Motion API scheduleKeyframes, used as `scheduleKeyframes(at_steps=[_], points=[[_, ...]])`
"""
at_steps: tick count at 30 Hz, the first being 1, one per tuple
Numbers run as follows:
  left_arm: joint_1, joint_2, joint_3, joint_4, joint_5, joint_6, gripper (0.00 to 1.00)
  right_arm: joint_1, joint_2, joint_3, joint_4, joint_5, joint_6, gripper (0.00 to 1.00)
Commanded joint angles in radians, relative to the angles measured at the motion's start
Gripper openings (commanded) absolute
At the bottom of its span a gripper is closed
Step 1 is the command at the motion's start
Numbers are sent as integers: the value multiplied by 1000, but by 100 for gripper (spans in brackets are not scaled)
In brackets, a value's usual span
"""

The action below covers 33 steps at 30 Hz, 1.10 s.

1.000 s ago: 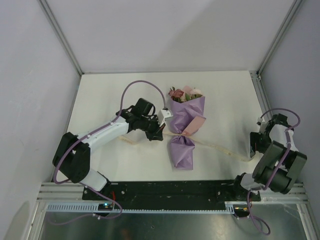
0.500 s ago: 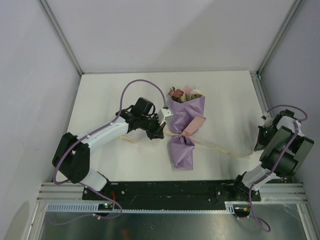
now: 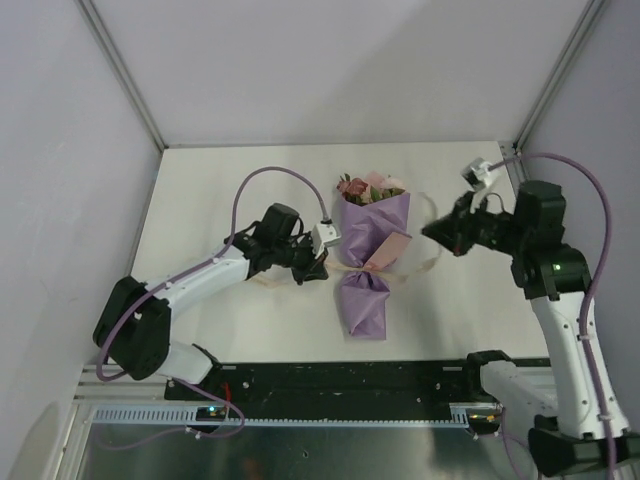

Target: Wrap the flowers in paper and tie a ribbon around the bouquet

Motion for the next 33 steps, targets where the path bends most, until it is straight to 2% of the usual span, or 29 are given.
scheduleKeyframes(at_steps=[1,3,7,15,17,19,20,22,24,29,33], points=[[-3,-81,-44,118,48,58,0,277,104,94,330,10,306,0],[-3,-108,-71,150,50,67,0,381,206,165,447,39,348,0],[-5,-160,-137,239,31,73,0,497,443,314,638,77,403,0],[-19,-230,-211,307,15,175,0,592,989,809,727,31,571,0],[-22,-240,-223,313,16,195,0,603,1110,906,670,2,564,7],[-22,-245,-229,316,17,199,0,601,1191,958,565,-25,523,26],[-22,-244,-229,317,18,195,0,596,1210,958,504,-37,482,39],[-22,-240,-228,321,23,184,0,566,1194,922,379,-46,386,56],[-22,-231,-226,333,24,164,0,527,1142,855,269,-62,291,66],[-22,-203,-226,379,25,135,0,425,972,642,29,-157,109,71],[-20,-178,-218,403,30,130,0,420,864,455,-78,-208,-24,71]])
